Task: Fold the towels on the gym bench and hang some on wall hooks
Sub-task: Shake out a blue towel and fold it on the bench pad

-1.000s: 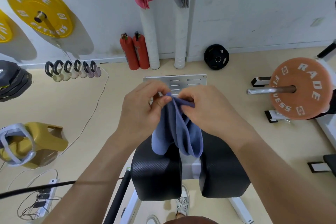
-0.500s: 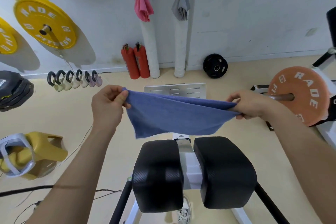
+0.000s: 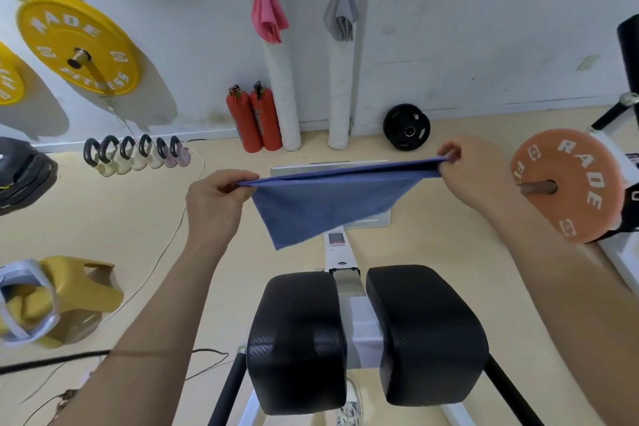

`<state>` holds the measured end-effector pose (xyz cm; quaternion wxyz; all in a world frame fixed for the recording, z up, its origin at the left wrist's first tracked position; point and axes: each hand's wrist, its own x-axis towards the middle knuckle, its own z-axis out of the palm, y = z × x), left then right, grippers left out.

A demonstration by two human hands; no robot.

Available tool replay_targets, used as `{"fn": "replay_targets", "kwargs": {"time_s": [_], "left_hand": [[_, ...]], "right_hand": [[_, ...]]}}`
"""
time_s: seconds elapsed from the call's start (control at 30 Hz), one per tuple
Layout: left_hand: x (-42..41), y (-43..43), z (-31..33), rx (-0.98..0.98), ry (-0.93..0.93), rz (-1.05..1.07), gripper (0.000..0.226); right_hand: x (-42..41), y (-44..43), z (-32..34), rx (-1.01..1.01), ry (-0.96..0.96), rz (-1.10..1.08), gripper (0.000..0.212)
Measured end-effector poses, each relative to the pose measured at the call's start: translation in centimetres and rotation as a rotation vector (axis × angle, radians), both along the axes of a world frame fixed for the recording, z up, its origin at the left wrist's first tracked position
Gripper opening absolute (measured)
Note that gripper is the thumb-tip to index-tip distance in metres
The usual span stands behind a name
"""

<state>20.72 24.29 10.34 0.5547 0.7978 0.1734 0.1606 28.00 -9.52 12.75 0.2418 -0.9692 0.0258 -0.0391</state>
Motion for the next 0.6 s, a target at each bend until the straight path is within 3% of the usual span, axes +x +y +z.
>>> {"fn": "replay_targets", "kwargs": {"time_s": [0.07,0.17,0.23,0.47,0.6], "left_hand": [[-1.8,-0.3,-1.4,-0.018,0.013,-0.022,0.033],[-5.8,-1.0,-5.5,-0.089,0.147,-0.008,0.029],[-9.0,-1.5,-9.2,-0.15,0.29,0.023,0.03],[-17.0,-1.2,-17.6,-0.392,0.77,-0.034,0.021],[-17.9,-0.8,-18.4,-0.501,0.808,-0.038,0.018]], "right_hand": [[-2.6,-0.9,-2.1,0.002,0.07,-0.022,0.016],[-8.3,-1.1,-7.1,0.335,0.284,-0.142,0.021],[-12.0,-1.1,-10.8,0.438,0.355,-0.191,0.026],[-19.9,-1.3,-18.8,0.458,0.588,-0.249,0.031],[-20.6,-1.2,-19.5,0.534,0.544,-0.389,0.025]]}}
